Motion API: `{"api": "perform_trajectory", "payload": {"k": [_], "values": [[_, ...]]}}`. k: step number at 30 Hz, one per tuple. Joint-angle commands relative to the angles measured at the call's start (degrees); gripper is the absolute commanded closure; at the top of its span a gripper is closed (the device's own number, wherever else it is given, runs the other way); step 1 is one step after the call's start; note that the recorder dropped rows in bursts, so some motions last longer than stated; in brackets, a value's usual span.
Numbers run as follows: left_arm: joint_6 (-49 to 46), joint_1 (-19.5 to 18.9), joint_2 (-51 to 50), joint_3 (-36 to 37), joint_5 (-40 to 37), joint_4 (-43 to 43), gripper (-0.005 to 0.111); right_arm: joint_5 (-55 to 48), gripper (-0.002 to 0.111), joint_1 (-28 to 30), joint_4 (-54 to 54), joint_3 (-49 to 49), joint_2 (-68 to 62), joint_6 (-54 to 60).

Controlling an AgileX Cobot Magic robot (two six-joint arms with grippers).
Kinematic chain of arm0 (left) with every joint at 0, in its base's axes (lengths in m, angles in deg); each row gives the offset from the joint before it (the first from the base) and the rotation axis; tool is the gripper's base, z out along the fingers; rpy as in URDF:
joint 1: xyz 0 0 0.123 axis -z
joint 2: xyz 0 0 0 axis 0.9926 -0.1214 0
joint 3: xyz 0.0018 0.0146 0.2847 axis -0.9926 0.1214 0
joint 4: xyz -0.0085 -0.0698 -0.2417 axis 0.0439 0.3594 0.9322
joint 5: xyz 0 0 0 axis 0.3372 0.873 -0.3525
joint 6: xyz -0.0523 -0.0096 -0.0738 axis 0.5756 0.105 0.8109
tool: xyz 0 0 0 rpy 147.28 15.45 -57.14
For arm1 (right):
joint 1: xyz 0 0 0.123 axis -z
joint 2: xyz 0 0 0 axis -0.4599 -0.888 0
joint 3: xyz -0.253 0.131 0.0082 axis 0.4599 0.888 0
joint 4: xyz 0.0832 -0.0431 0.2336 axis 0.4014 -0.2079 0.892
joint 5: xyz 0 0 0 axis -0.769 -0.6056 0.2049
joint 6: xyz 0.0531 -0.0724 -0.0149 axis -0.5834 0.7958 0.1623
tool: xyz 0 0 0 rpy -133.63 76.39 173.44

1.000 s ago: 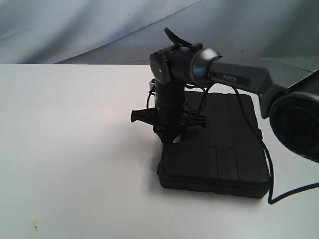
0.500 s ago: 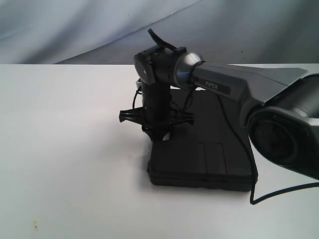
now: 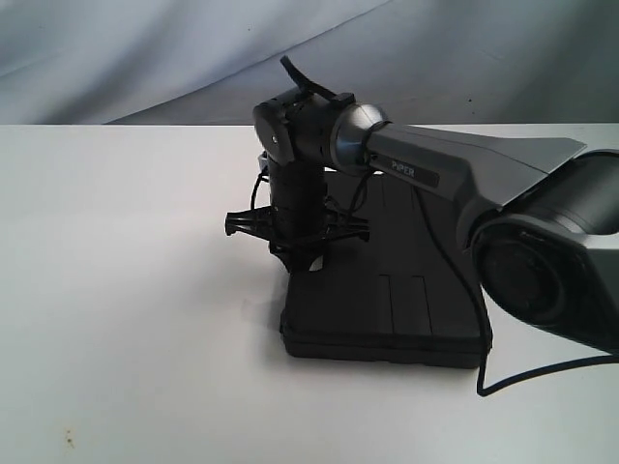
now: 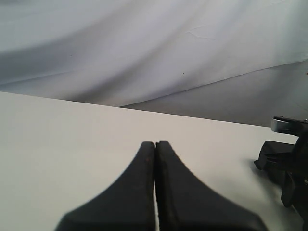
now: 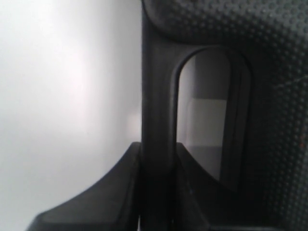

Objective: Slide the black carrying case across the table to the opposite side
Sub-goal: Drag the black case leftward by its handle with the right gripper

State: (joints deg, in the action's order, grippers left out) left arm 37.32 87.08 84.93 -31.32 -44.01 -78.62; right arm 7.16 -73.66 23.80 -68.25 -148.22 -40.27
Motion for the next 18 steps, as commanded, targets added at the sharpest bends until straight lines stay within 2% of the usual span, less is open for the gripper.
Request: {"api": "perform_trajectory", "payload": {"k": [1,3,11,13,18], "values": [[0.1,0.2,0.2,0.3,0.2,-0.2,0.107,1.3,0.105,-0.6,1.2,0.2,-1.4,0.9],[0.1,0.2,0.2,0.3,0.2,-0.2,0.107,1.3,0.098,-0.6,1.4,0.2,-1.4,1.6],[0.1,0.2,0.2,0.3,0.2,-0.2,0.107,-0.2,0.049,-0.6,1.9,0.2,-1.4,1.6],[0.1,0.2,0.2,0.3,0.2,-0.2,0.107,-0.7,0.045,-0.6,1.9,0.2,-1.4,1.6],[0.1,0.2,0.2,0.3,0.2,-0.2,0.107,-1.5,0.045,-0.6,1.9,0.2,-0.6,1.6]]}}
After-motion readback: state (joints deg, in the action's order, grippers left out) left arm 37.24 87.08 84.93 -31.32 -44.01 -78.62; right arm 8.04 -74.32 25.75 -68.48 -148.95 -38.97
